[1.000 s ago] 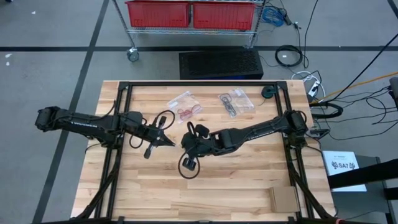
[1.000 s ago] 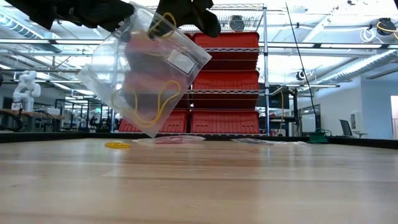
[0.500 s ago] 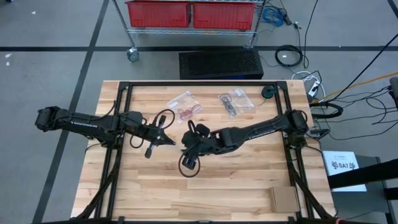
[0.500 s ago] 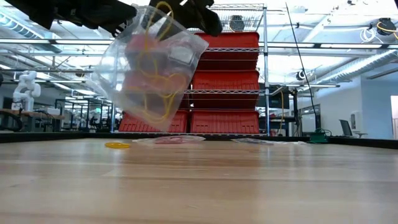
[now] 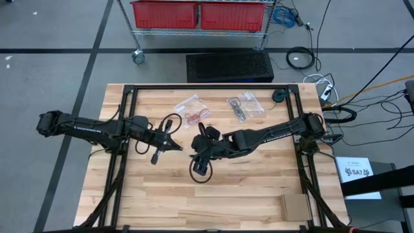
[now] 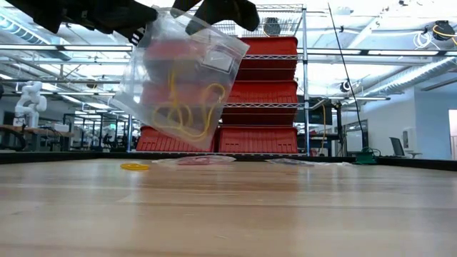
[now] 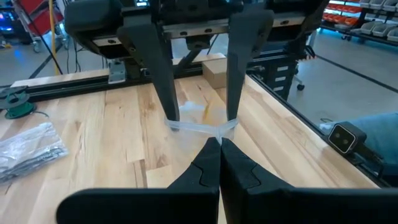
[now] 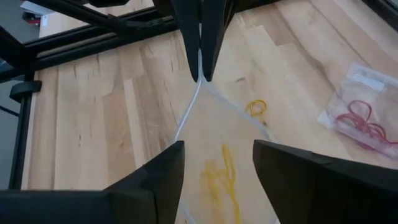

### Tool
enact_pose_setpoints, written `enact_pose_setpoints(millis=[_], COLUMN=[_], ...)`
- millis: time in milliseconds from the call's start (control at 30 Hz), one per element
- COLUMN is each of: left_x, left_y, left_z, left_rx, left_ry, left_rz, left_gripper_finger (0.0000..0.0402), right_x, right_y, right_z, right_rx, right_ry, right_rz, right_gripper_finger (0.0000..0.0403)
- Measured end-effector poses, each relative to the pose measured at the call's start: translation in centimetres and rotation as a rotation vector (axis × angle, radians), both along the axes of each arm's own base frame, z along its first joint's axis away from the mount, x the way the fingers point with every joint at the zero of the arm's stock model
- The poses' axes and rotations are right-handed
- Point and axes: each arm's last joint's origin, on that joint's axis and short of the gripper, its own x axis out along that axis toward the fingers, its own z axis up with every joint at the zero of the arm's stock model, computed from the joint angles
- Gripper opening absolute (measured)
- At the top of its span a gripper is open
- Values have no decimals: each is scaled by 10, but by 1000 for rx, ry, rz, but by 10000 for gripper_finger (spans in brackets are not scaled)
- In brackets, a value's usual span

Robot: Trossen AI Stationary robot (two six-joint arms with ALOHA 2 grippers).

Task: Sort rubber bands
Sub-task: Put the right yellow rubber band into the transparent zip bag, then put the yellow rubber band into the zip bag

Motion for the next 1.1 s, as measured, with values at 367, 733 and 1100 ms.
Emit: enact_pose_setpoints(millis=[367,733,1100], left_x=[0,0,1], left_y=[1,1,2], left_z=[0,0,0], left_rx=[10,11,26], left_ry=[0,0,-2], left_rz=[43,44,74], left_gripper_finger=[1,1,1], right_x=[-10,-31,-46], right_y=[1,-1,10], right_z=[14,35,43], right_rx=[-13,-28,4], right_ry=[-9,6,33], right_rz=[26,39,32], right_gripper_finger=[194,173,136])
